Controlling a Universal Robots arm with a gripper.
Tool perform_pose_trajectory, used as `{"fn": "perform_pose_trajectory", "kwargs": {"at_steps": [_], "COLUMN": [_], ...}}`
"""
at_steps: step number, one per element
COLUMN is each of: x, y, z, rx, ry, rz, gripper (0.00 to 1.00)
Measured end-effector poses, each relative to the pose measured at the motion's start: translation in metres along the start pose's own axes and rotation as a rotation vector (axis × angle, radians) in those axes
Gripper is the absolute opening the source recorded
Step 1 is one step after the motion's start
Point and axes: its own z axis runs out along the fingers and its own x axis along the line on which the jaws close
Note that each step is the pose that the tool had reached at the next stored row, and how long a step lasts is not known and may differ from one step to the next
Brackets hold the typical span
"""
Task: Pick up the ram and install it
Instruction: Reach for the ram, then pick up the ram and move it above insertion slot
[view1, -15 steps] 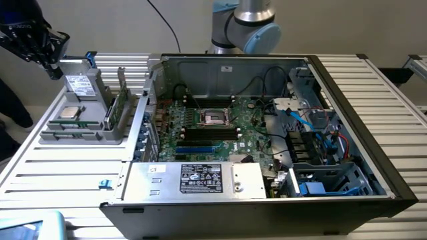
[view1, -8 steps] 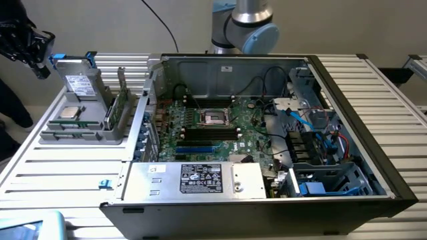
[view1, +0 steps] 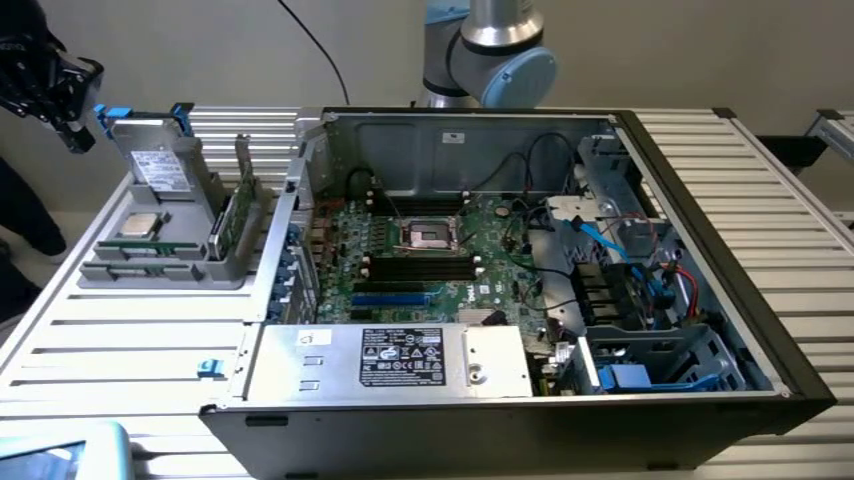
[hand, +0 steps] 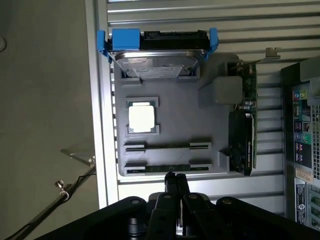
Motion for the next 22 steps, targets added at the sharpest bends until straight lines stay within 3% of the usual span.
{"fn": "perform_pose_trajectory", "kwargs": {"at_steps": [18, 22], "x": [0.0014, 0.0031], "y": [0.0000, -0.0001], "z": [0.0000, -0.0001], "rx": [0.0000, -0.0010], "ry": [0.0000, 0.0011], "rz": [-0.004, -0.046], "gripper": [0.11, 0.11]}}
